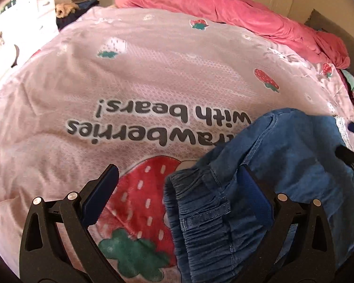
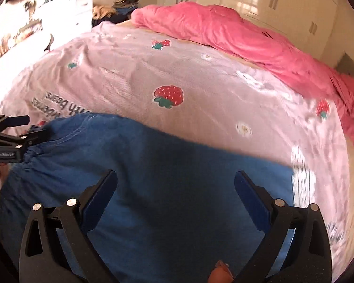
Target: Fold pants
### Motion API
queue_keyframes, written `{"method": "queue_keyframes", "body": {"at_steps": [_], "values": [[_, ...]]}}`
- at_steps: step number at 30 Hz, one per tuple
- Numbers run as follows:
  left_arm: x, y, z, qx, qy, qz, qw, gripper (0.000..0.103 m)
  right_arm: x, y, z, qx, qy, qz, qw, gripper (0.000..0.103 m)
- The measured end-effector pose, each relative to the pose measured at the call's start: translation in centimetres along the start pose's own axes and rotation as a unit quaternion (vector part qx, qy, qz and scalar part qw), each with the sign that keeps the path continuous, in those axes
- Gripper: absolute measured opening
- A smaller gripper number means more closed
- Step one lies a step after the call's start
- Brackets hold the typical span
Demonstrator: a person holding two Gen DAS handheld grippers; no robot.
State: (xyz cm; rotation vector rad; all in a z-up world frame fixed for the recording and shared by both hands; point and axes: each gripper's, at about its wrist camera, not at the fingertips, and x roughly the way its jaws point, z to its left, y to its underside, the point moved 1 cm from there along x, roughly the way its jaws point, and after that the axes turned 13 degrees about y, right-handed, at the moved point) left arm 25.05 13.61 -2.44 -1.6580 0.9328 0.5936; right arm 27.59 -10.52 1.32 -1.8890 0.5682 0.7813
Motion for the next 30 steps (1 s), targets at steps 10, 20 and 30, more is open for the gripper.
{"method": "queue_keyframes", "body": {"at_steps": [10,20,30], "values": [[1.0,0.0,-1.6,0.061,0.028,0.001,0.9978,0.039,4.6,-3.3,2.1,-0.086,-0.011,0.005,0.996,0.099],[-1.4,0.0,-2.3,0.075,0.057,-0.028,0.9951,0.030,5.5,-5.0,4.7,-0.133,-0.071,-0.007,0.989,0.099],[-2.8,0.3,-3.4,0.093,0.060,-0.049,0.9926,0.030,5.8,-3.6,7.8,-0.184,-0.107,-0.002,0.977,0.046]]}}
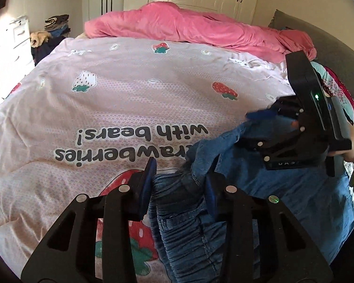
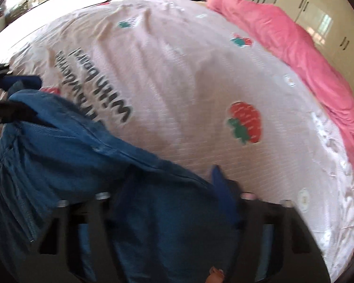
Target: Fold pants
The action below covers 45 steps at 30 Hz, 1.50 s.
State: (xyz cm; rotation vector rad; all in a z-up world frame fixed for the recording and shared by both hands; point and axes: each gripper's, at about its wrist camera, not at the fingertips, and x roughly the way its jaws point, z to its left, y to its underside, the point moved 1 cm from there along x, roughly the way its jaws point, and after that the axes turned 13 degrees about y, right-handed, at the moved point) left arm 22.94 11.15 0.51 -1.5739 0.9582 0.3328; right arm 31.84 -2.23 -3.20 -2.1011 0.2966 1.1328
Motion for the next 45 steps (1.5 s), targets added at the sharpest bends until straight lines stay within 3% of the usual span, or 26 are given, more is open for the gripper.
{"method": "queue_keyframes", "body": {"at_steps": [1,3,5,13,23,27,40,45], "values": [[0.0,0.0,0.0,0.002,-0.004,0.000,1.0000,0.030,-0.2,0.1,0.2,0.004,-0.007,-0.002,1.000,0.033],[0.0,0.2,-0.1,0.005,-0.009,-0.001,0.9999,0.030,-1.0,0.4,0.4,0.019,-0.003,-0.013,1.000,0.019],[-0.2,0.3,0.0,0.003,-0.011,-0.004,0.9999,0.030,-2.0,1.0,0.2,0.043,0.003,-0.020,0.999,0.012],[-1.9,1.2,-1.7,0.023,-0.023,-0.028,0.9991,0.030,-8.3,4.8,-0.6,0.141,0.000,-0.088,0.986,0.010],[-5.1,1.9,-4.8,0.035,-0.012,-0.070,0.9969,0.030,-14.5,9.7,1.0,0.212,0.018,-0.141,0.967,0.010],[-6.1,2.8,-6.3,0.054,-0.027,-0.085,0.9946,0.030,-15.8,11.8,1.5,0.243,-0.002,-0.147,0.959,0.010],[-8.7,8.2,-7.0,0.017,-0.025,-0.081,0.9963,0.034,-18.4,15.5,5.1,0.238,-0.016,-0.148,0.960,0.010],[-10.1,9.2,-7.2,0.005,-0.017,-0.081,0.9965,0.034,-20.2,16.4,6.7,0.228,-0.020,-0.166,0.959,0.010]]}}
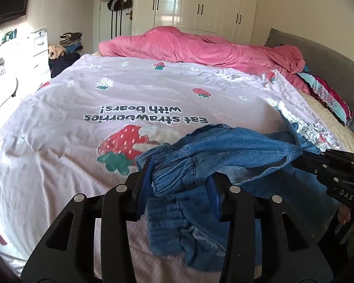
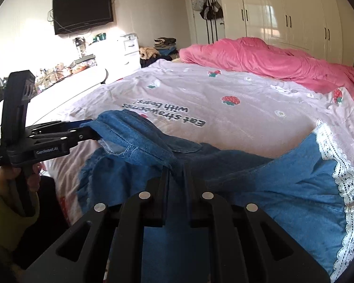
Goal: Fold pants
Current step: 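Lower the folded shorts onto the duvet and open both tools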
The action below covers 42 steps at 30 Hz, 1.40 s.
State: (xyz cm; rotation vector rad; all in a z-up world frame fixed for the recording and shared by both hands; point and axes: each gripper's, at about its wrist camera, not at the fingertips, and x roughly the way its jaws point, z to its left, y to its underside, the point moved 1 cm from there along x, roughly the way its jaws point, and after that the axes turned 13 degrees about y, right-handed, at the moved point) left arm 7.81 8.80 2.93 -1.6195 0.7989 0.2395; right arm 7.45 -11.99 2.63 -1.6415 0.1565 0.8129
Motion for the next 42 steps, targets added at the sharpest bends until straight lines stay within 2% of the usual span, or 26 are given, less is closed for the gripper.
{"method": "queue_keyframes", "body": {"at_steps": [9,19,23,26,30,35,39,42], "values": [[-2.5,2.2,0.0,0.006,-0.013,0.022,0.9997,0.037,-2.6,2.9,3.0,-0.037,-0.024,0.012,0.999,0.011],[-1.4,4.5,0.4,0.002,-0.024,0.077,0.9967,0.040,-1.3,6.9,6.1,-0.089,0.001,0.072,0.993,0.013],[-2.2,4.9,0.4,-0.006,-0.028,0.073,0.9970,0.042,-1.6,7.1,6.5,-0.099,0.001,0.066,0.993,0.014],[-2.6,5.4,0.7,-0.014,-0.028,0.078,0.9965,0.049,-1.5,7.5,6.4,-0.099,-0.005,0.072,0.992,0.014],[-2.8,5.7,0.6,-0.020,-0.025,0.087,0.9956,0.049,-0.4,8.3,6.4,-0.106,-0.010,0.100,0.989,0.014],[-5.3,5.6,0.2,-0.020,-0.030,0.075,0.9965,0.049,-0.9,8.1,6.1,-0.096,-0.019,0.103,0.990,0.014],[-6.8,4.6,0.1,-0.040,-0.009,0.059,0.9974,0.049,-1.7,8.0,6.0,-0.092,-0.029,0.099,0.990,0.014],[-5.8,3.5,-1.3,-0.029,0.018,0.057,0.9978,0.050,-1.9,8.1,5.9,-0.093,-0.035,0.102,0.990,0.014]]}}
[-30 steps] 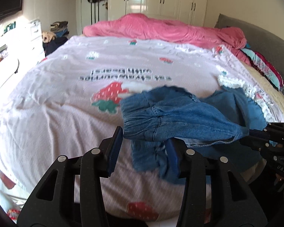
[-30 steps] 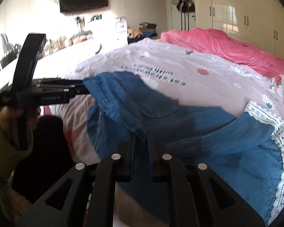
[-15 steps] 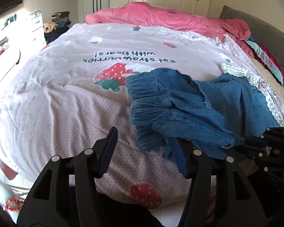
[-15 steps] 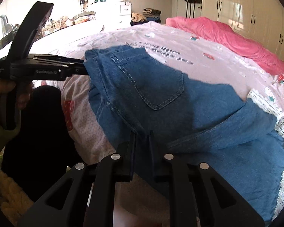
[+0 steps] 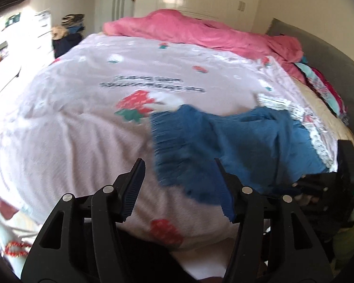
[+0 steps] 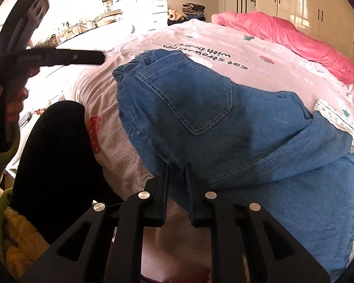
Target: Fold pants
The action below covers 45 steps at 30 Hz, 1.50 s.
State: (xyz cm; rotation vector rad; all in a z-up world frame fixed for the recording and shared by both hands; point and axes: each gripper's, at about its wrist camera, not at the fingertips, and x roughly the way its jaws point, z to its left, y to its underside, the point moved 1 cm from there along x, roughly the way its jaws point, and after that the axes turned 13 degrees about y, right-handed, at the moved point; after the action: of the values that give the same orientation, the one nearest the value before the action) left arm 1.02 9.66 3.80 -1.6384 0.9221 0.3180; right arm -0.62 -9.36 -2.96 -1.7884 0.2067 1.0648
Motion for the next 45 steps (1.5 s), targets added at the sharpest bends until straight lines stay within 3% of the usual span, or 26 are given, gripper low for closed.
{"method": "queue_keyframes", "body": {"at_steps": [4,8,15,19,22,27,30,35,37,45], "values": [[3.7,-0.5,-2.2,0.024,0.028,0.026,0.9990,0.050,0.7,0.5,-0.1,0.004,-0.004,0.018,1.000,0.015],[6.9,0.8,-2.2,0.057,-0.019,0.065,0.9961,0.050,0.4,0.8,-0.5,0.027,-0.038,0.022,0.999,0.026],[6.7,1.6,-1.7,0.067,-0.029,0.067,0.9951,0.055,-2.3,-0.1,-1.8,0.063,-0.063,-0.016,0.996,0.028],[6.6,1.9,-1.6,0.065,-0.026,0.061,0.9957,0.056,-3.0,-1.7,-2.8,0.074,-0.039,-0.038,0.996,0.040],[6.5,1.9,-1.5,0.062,-0.023,0.058,0.9961,0.056,-1.4,-3.1,-3.5,0.067,-0.016,-0.018,0.997,0.042],[6.4,2.0,-1.2,0.048,-0.019,0.061,0.9968,0.058,3.8,-2.4,-3.8,0.080,0.011,0.069,0.994,0.045],[6.3,2.0,-1.0,0.038,-0.016,0.059,0.9974,0.058,3.5,-1.8,-3.8,0.078,0.006,0.050,0.996,0.045],[4.9,1.5,-1.3,0.028,-0.013,0.044,0.9985,0.058,0.6,-1.9,-5.8,0.127,-0.020,0.004,0.992,0.047],[3.7,1.2,-1.4,0.026,-0.018,0.033,0.9990,0.058,-1.0,-2.0,-7.2,0.146,-0.011,-0.022,0.989,0.059],[1.6,-1.3,-3.9,0.050,-0.019,-0.008,0.9985,0.066,-4.2,-2.0,-12.8,0.208,0.057,-0.078,0.973,0.073]]}}
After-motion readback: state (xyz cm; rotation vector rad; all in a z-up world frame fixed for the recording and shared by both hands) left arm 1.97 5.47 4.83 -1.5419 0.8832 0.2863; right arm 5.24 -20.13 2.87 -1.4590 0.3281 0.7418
